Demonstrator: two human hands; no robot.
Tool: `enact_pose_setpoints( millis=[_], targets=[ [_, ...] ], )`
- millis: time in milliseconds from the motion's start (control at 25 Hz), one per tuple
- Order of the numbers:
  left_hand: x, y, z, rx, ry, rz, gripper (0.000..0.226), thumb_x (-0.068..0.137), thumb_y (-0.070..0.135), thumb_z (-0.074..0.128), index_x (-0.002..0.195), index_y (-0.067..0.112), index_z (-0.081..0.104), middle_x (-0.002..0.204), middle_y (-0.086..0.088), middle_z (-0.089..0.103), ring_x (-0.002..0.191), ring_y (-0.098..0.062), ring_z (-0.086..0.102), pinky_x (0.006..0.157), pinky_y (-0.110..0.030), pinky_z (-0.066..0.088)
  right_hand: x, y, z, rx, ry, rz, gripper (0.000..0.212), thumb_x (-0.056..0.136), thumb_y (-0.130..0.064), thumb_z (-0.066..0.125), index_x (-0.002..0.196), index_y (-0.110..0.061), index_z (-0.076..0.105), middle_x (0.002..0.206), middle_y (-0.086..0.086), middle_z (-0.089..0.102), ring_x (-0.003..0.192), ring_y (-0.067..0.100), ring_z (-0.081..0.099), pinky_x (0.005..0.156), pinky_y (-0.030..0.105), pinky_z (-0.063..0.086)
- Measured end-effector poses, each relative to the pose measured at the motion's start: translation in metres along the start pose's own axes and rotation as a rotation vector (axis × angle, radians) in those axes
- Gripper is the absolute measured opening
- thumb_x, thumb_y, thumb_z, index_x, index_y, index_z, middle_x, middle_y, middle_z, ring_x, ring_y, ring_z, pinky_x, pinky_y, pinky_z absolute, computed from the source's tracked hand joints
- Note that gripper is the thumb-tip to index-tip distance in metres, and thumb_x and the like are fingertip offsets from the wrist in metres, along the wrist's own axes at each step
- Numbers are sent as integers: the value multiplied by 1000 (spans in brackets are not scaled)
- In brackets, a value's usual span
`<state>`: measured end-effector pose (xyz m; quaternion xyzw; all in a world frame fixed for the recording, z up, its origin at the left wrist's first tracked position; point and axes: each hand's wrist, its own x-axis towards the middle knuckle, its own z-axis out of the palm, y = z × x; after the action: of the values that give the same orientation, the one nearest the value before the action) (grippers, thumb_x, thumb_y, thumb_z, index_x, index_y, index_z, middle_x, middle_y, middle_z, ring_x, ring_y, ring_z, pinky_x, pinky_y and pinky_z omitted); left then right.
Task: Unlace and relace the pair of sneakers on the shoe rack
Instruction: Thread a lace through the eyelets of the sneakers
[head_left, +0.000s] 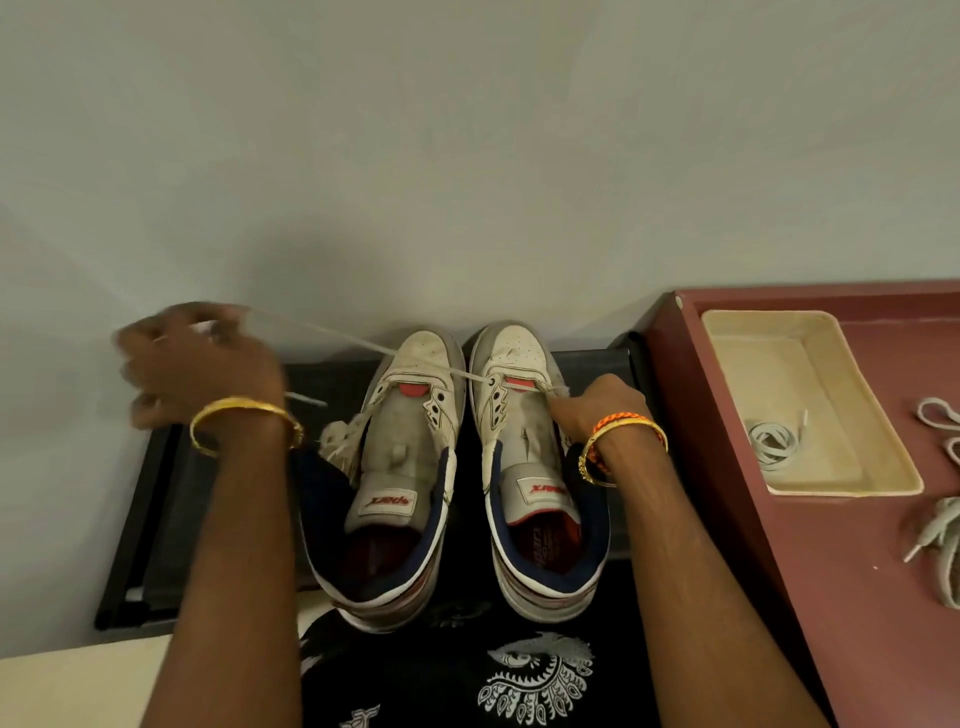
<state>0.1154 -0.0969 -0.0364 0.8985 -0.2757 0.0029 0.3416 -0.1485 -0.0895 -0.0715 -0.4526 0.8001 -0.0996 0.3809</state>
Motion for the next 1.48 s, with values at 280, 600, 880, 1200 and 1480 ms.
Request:
enact_pose_setpoints(
  millis=[280,600,880,1200,1480],
  targets=[
    [-24,19,-6,70,-374,125,43,85,18,56,127,21,47,133,-12,45,125,-34,42,105,-51,24,2,-2,2,38,-91,16,37,81,-42,65,91,-7,59,80,8,57,64,20,52,47,23,33],
    [-108,52,44,425,-955,616,32,92,24,54,123,20,56,125,-5,59,121,-26,48,111,-47,24,5,0,3,254,-223,109,46,82,-31,69,114,1,59,95,14,65,78,25,63,55,27,47],
    [-96,40,42,324,-660,649,14,91,27,54,95,28,68,99,7,65,106,-19,51,97,-40,25,2,-1,5,239,-174,114,45,85,-31,65,117,0,57,89,8,59,77,21,57,66,29,46],
    [-63,17,37,122,-403,299,23,85,15,55,106,21,61,111,-4,60,113,-25,47,102,-47,19,-2,1,-15,472,-193,91,18,87,-19,63,81,-3,60,69,7,58,58,15,52,49,22,45],
    [-92,35,44,243,-850,765,24,90,27,54,113,31,61,118,3,60,121,-20,44,109,-45,18,25,18,-16,475,29,-234,33,84,4,62,115,-5,56,99,7,64,87,16,59,78,28,50]
  ],
)
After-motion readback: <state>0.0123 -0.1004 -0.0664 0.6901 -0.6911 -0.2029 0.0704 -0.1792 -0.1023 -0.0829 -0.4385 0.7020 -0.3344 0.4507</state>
